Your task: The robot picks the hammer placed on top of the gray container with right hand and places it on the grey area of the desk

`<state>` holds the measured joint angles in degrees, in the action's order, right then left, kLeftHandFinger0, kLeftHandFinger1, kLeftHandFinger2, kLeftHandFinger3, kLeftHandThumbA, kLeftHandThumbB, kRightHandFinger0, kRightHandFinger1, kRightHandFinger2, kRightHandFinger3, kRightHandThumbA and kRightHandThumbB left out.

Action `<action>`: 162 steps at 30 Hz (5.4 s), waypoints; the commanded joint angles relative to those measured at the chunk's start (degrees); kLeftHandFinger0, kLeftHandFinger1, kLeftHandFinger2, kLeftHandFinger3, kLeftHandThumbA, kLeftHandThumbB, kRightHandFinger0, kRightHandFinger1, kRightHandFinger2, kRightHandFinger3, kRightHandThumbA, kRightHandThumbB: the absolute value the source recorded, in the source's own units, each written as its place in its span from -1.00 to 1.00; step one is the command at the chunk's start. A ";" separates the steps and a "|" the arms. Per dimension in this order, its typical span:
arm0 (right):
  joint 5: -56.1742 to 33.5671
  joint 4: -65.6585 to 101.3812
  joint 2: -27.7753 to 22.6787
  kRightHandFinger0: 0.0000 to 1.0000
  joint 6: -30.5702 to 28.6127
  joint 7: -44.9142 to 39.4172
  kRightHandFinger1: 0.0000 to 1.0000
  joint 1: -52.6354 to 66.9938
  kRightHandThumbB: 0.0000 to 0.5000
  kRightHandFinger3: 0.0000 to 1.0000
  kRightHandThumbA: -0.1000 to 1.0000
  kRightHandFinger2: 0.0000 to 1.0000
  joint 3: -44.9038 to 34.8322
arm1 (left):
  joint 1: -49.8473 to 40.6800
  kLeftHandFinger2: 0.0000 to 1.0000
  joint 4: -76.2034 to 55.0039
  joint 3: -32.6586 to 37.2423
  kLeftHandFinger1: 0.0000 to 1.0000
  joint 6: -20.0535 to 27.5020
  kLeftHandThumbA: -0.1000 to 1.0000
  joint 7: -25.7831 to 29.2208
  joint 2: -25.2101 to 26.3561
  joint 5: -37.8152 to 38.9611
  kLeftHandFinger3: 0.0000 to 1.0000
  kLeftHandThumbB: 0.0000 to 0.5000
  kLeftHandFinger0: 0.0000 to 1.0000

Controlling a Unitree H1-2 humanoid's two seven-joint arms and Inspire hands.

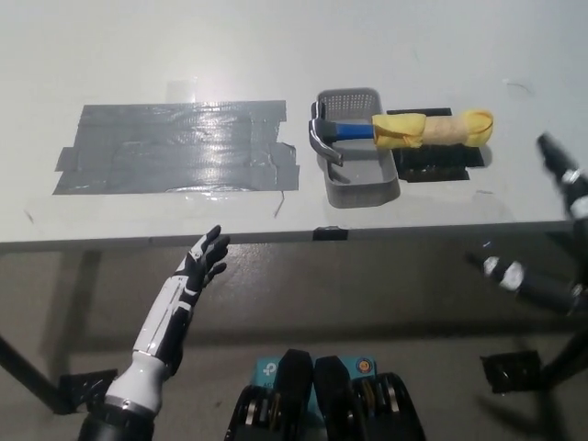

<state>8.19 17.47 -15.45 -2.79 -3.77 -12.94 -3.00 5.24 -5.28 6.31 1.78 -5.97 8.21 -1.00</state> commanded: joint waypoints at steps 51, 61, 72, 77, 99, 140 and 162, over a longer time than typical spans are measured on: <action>16.50 -74.87 -2.38 1.00 15.62 -32.09 1.00 -65.96 0.36 1.00 1.00 1.00 37.74 | -0.61 1.00 -2.47 0.65 1.00 0.08 1.00 -1.52 1.33 -1.83 1.00 -0.17 1.00; 18.44 -77.91 -2.04 1.00 14.07 -30.98 1.00 -65.79 0.32 1.00 1.00 1.00 37.76 | -0.23 1.00 -2.68 0.17 1.00 -0.28 1.00 -2.03 1.66 -1.43 1.00 -0.18 1.00; 19.22 -80.37 -0.92 1.00 14.75 -30.96 1.00 -64.98 0.40 1.00 1.00 1.00 37.49 | -0.40 1.00 -3.06 0.10 1.00 -0.37 1.00 -2.24 1.54 -1.28 1.00 -0.17 1.00; 20.01 -81.26 -0.57 1.00 13.84 -30.79 1.00 -64.45 0.46 1.00 1.00 1.00 37.87 | -0.44 1.00 -3.08 0.03 1.00 -0.30 1.00 -2.23 1.56 -1.22 1.00 -0.22 1.00; 20.58 -85.77 1.76 1.00 11.89 -28.48 1.00 -63.47 0.28 1.00 1.00 1.00 37.13 | -0.52 1.00 -3.26 -0.56 1.00 -0.17 1.00 -2.71 1.75 -1.53 1.00 -0.20 1.00; 23.66 -82.64 0.61 -0.95 -3.42 16.14 -0.03 -60.33 -0.49 0.82 -1.00 0.72 31.82 | 0.36 1.00 -3.44 -0.74 1.00 -1.11 1.00 -3.87 2.01 0.81 1.00 -0.50 1.00; 25.52 -83.64 4.05 -0.99 -5.59 15.71 0.00 -67.97 -0.40 0.79 -1.00 0.71 29.52 | 1.18 1.00 -3.55 -1.13 1.00 -1.87 1.00 -4.89 2.01 1.27 1.00 -0.50 1.00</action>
<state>33.12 -66.66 -13.06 -4.38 7.21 -73.33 26.89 5.30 -6.78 5.63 0.06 -10.12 9.45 -0.42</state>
